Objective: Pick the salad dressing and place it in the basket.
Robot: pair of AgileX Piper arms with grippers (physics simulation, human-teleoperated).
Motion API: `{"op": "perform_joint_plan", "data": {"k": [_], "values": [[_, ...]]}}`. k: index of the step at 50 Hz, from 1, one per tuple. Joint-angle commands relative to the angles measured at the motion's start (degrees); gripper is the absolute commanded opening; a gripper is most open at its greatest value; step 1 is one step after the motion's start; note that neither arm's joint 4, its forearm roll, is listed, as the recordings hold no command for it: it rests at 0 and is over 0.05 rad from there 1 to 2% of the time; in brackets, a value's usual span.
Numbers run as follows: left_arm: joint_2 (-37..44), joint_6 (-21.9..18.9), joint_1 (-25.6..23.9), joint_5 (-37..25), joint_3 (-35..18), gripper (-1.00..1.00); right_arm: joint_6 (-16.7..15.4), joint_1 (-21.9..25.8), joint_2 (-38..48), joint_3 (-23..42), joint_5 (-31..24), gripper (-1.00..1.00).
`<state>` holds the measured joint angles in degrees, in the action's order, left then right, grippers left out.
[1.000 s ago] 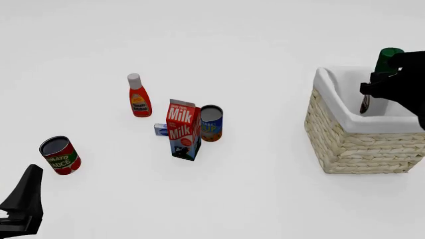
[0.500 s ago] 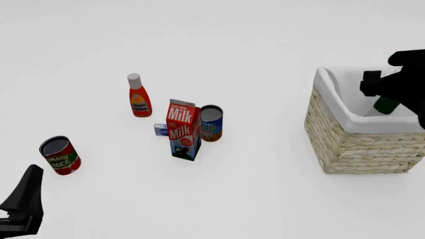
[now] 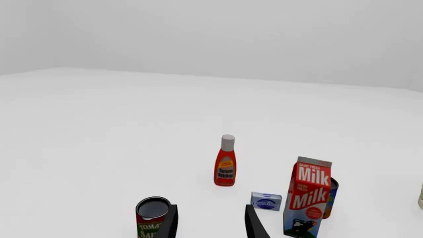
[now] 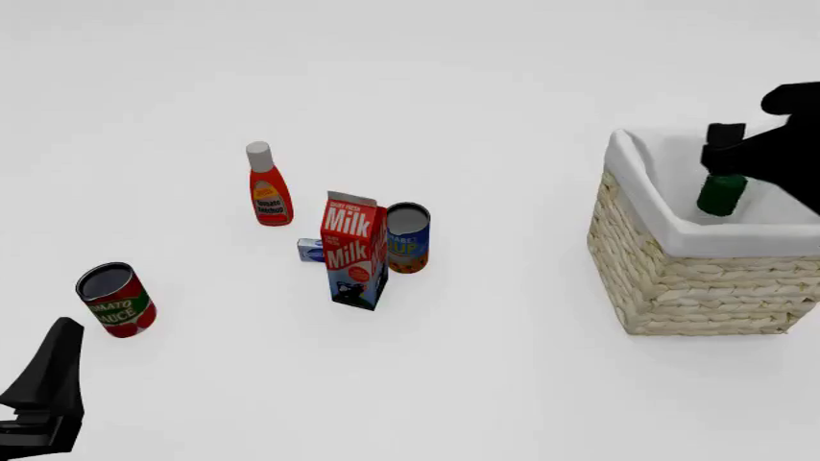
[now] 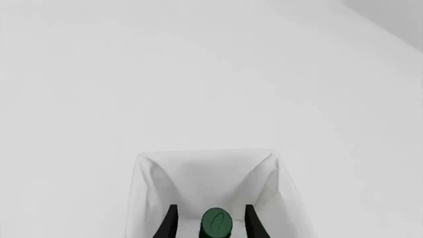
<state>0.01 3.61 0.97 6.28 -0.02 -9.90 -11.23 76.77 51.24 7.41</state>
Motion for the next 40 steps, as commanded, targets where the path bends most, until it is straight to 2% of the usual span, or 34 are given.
{"op": "perform_joint_plan", "data": {"k": [1, 18, 40], "values": [[0.0, -0.1, 0.0, 0.1, 0.0, 1.0, 0.9, 0.5, -5.0, -1.7, -1.5, 1.0], [0.0, -0.4, -0.1, 0.5, -0.1, 1.0, 2.7, 2.4, -19.5, -8.3, -6.2, 1.0], [0.0, -0.5, -0.6, -0.2, -1.5, 1.0, 5.0, 3.2, -31.2, -16.6, -9.4, 1.0]]}}
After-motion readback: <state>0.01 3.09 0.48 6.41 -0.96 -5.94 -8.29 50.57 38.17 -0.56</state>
